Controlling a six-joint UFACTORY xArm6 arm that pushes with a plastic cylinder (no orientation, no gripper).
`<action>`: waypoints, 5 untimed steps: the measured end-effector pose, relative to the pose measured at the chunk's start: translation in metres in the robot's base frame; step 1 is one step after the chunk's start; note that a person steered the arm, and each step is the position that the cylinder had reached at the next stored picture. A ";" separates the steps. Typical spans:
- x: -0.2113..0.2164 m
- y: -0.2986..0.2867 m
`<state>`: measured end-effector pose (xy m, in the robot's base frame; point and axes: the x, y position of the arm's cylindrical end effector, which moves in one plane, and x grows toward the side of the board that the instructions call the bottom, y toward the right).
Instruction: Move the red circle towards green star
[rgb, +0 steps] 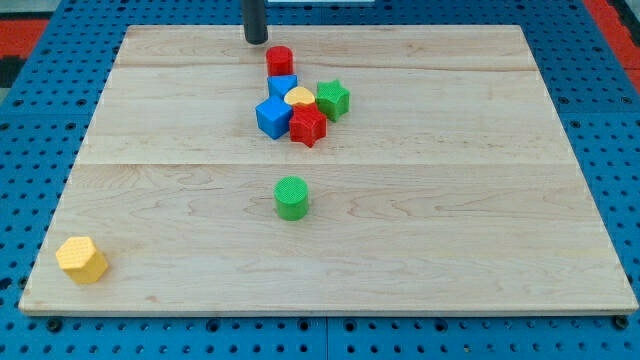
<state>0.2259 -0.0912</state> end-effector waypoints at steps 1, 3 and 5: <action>0.021 0.017; 0.028 0.075; 0.002 0.041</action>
<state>0.2275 -0.0502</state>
